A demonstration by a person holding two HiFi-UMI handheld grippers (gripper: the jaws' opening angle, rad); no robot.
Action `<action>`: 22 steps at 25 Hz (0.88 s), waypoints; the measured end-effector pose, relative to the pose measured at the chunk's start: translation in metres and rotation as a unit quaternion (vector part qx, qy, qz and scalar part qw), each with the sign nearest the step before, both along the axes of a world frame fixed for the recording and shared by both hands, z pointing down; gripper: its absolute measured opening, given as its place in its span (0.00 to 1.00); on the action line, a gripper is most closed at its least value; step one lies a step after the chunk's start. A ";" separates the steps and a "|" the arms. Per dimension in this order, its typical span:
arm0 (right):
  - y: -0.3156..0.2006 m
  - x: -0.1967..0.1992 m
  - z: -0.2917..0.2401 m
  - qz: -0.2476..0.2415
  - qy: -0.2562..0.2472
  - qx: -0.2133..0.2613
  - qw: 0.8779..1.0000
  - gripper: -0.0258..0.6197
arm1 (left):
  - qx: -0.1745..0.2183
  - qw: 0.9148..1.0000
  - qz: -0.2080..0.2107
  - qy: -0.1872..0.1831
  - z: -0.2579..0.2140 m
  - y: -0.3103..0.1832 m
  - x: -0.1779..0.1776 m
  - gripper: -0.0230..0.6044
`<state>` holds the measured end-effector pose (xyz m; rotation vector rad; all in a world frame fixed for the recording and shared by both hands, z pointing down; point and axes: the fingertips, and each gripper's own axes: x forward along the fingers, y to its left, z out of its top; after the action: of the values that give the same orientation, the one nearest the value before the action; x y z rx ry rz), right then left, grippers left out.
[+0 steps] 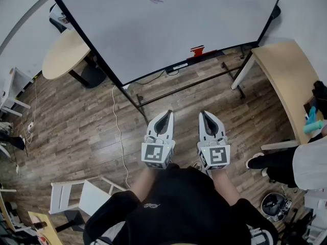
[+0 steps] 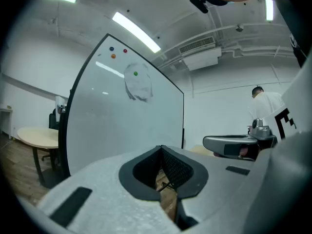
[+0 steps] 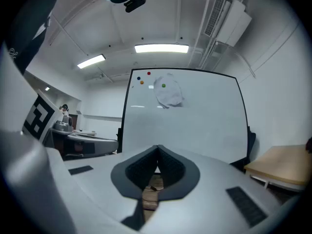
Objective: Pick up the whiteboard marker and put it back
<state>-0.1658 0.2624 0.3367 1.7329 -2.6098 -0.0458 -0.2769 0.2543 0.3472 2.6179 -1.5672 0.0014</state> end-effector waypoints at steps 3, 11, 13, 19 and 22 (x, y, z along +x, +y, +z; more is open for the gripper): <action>0.002 -0.018 0.004 0.002 0.004 -0.005 1.000 0.04 | -0.005 1.000 0.006 -0.002 0.003 0.003 -0.015 0.05; -0.001 -0.074 0.012 -0.005 0.007 -0.013 1.000 0.04 | -0.025 0.999 0.022 0.008 0.008 -0.001 -0.053 0.05; -0.001 -0.083 0.014 0.002 0.007 -0.015 1.000 0.04 | -0.031 0.999 0.031 0.008 0.013 -0.001 -0.061 0.05; -0.004 -0.083 0.031 0.015 0.017 -0.038 0.999 0.04 | -0.058 0.997 0.054 -0.003 0.038 -0.008 -0.059 0.05; -0.014 -0.071 0.040 0.022 0.012 -0.047 0.999 0.04 | -0.063 0.996 0.058 -0.001 0.044 -0.018 -0.048 0.05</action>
<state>-0.2368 0.2486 0.3771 1.7469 -2.5117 0.0539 -0.3246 0.2358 0.3907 2.6055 -1.3645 0.1074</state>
